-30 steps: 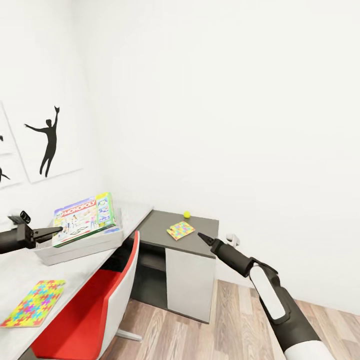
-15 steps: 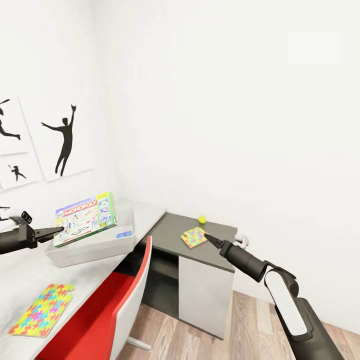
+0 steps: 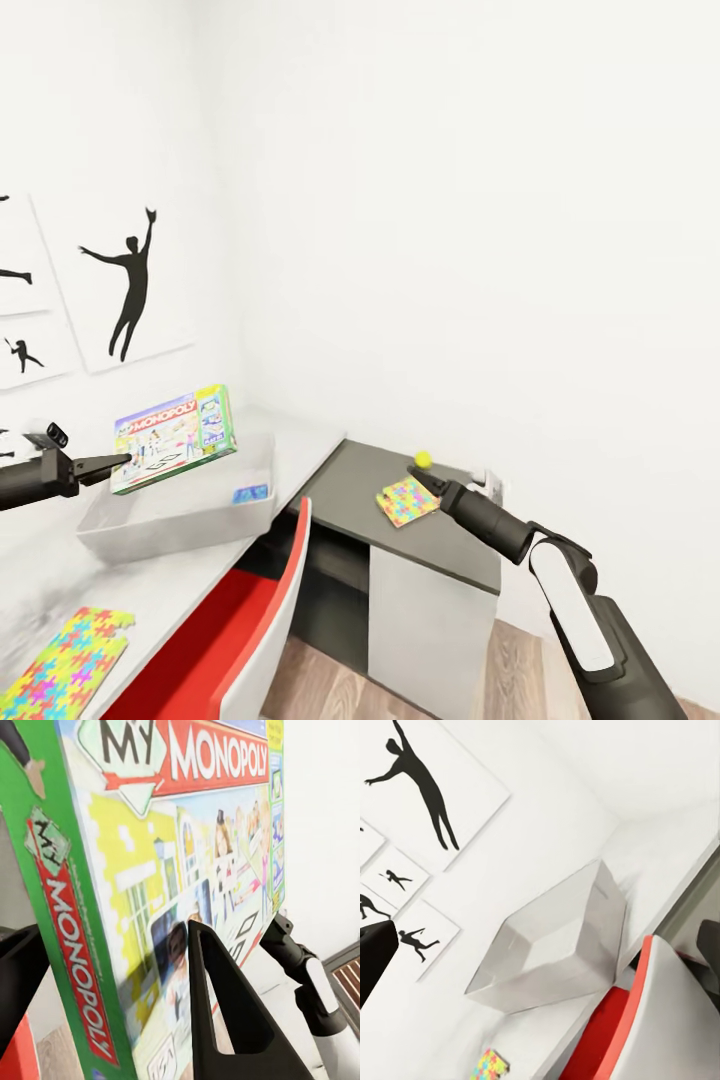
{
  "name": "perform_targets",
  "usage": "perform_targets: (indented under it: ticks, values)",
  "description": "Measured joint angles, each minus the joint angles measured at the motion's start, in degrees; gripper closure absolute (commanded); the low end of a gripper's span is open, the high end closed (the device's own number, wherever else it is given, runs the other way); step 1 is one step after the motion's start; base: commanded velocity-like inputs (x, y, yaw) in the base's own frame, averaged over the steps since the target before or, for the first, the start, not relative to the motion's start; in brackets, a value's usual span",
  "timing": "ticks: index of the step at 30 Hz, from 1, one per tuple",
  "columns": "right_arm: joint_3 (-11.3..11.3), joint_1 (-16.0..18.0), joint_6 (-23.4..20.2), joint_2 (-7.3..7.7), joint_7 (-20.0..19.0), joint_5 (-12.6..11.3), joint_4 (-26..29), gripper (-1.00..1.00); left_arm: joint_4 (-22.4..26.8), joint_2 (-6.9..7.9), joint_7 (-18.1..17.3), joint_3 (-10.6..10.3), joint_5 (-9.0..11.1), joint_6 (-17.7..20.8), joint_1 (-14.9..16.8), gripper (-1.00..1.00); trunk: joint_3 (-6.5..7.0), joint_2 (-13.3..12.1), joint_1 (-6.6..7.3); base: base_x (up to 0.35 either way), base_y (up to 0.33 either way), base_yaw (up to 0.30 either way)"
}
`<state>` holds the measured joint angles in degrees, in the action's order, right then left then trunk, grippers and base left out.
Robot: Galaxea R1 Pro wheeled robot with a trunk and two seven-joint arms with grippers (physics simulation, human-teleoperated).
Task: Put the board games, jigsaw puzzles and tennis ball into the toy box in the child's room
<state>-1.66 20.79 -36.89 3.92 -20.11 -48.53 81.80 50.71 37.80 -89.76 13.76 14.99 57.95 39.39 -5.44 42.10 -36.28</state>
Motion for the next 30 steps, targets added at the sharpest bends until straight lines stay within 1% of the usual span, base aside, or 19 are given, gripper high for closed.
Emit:
perform_targets:
  ticks: [8,15,18,24,30]
  values:
    - [0.0,0.0,0.0,-0.01,0.1,0.0,0.0,-1.00,0.0,-0.10,0.0,0.0,0.1,0.0,0.0,1.00,0.35,0.0,0.00,0.297,-0.188,0.239]
    - [0.0,0.0,0.0,0.03,0.0,0.0,0.0,-1.00,0.0,-0.60,0.0,0.0,0.0,0.0,0.0,1.00,0.43,0.0,0.00,0.283,-0.175,0.069]
    - [0.0,0.0,0.0,0.02,0.0,0.1,0.0,-1.00,0.0,-0.67,0.0,0.0,0.0,0.0,0.0,1.00,0.44,0.0,-0.01,0.269,-0.056,0.119]
    - [0.0,0.0,0.0,0.01,-0.1,0.1,0.0,-1.00,0.1,-0.71,0.0,0.0,0.0,0.0,0.0,1.00,0.57,0.0,-0.01,0.257,-0.013,0.236]
    - [0.0,0.0,0.0,0.00,-0.1,0.1,0.0,-1.00,0.0,-0.71,0.0,0.0,0.0,0.0,0.0,1.00,0.73,0.0,-0.03,0.092,-0.001,0.270]
